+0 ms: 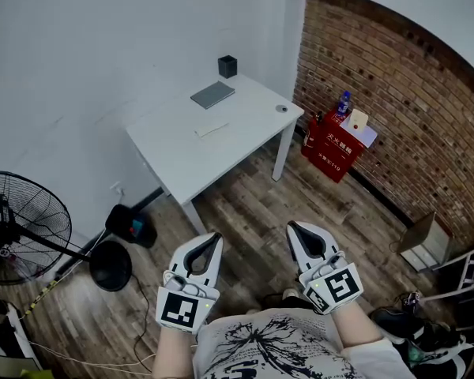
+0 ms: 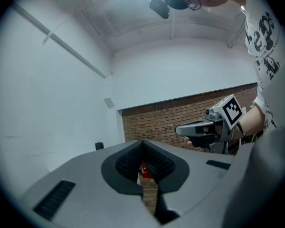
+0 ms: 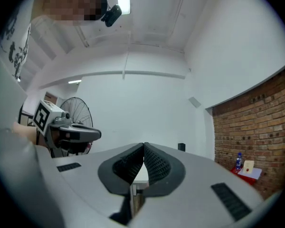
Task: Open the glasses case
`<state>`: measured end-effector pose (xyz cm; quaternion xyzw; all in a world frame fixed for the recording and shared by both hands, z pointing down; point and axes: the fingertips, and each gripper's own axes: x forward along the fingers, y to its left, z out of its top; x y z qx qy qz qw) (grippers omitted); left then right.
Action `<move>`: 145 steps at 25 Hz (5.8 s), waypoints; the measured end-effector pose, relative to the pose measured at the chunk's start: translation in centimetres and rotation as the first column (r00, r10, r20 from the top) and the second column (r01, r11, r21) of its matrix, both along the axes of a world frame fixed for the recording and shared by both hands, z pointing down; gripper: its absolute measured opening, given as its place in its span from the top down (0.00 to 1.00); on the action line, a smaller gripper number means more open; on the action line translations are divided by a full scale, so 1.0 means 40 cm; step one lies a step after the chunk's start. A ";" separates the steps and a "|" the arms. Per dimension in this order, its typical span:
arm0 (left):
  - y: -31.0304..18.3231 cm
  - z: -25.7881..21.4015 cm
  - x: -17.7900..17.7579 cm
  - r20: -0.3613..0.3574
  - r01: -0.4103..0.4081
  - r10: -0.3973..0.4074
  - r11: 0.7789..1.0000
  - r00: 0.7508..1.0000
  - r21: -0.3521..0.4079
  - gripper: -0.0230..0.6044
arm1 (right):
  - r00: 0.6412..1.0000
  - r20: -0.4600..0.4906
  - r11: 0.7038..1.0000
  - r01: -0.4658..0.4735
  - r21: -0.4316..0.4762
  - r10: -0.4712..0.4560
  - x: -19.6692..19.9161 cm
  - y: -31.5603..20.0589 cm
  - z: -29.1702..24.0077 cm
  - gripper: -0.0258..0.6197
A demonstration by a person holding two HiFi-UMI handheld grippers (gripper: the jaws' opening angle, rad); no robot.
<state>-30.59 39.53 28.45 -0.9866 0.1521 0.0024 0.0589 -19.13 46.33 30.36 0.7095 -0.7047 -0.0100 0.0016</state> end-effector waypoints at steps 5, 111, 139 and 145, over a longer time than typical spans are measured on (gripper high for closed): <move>-0.024 -0.002 0.010 -0.005 0.012 -0.013 1.000 1.000 -0.007 0.94 | 0.999 -0.035 0.999 0.004 0.033 -0.003 0.017 -0.049 -0.021 0.20; -1.395 0.870 0.698 0.558 0.727 -0.467 0.463 0.686 -0.506 0.94 | 0.283 -0.131 0.258 0.474 -0.842 -0.950 0.583 -1.635 0.768 0.60; -1.403 0.868 0.701 0.552 0.707 -0.441 0.456 0.707 -0.541 0.94 | 0.374 -0.175 0.350 0.473 -0.809 -0.911 0.588 -1.820 0.743 0.84; -1.406 0.869 0.700 0.555 0.709 -0.441 0.448 0.705 -0.545 0.94 | 0.387 -0.177 0.359 0.473 -0.804 -0.905 0.586 -1.848 0.758 0.80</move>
